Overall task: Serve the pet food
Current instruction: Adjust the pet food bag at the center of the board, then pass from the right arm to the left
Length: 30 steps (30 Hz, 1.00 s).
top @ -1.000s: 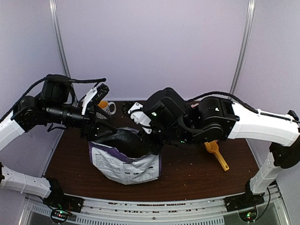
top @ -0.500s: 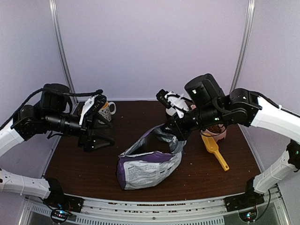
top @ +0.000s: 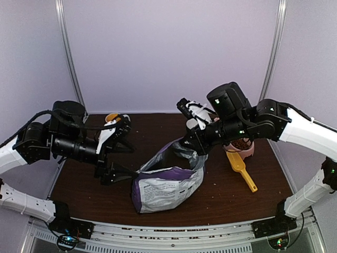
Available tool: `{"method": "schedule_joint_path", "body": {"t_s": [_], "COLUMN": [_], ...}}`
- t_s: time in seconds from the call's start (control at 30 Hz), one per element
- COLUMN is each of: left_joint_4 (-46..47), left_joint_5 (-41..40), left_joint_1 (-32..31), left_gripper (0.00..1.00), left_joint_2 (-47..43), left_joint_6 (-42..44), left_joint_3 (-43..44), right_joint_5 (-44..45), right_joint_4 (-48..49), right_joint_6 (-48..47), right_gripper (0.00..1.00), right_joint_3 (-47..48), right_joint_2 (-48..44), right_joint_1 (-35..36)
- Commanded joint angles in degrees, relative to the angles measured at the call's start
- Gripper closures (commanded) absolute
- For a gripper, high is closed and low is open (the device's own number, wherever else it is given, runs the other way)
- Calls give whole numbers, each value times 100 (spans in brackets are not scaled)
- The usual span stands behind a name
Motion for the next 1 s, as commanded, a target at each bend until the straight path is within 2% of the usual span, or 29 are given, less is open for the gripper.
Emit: {"method": "schedule_joint_path", "body": {"t_s": [0.0,0.13,0.23,0.33,0.43,0.6,0.77,0.97], "left_joint_4": [290,165,-14,-102,-96,-99,-105,-97], "left_joint_5": [-358,-1068,-1756,-2179,-2277,-2291,-2275,-2388], "left_joint_1": [-323,-705,-906,-952,-961,-970,-969,-970], "left_gripper": [11,10,15,27,42,61,77,92], "left_joint_2": [138,293,461,551,576,656,743,667], "left_joint_6": [-75,-87,-66,-41,-38,-43,-44,-29], "left_joint_3": [277,379,420,433,424,399,404,415], "right_joint_5": [178,168,114,82,99,110,147,139], "right_joint_4": [130,174,201,221,222,281,283,333], "right_joint_6": [193,248,293,315,319,326,345,406], "right_gripper": [100,100,100,100,100,100,100,100], "right_joint_3": [18,9,22,27,27,-43,-18,-67], "right_joint_2": [70,84,112,136,139,147,178,106], "right_joint_1": [-153,-197,-214,-218,-218,-235,-290,-397]}}
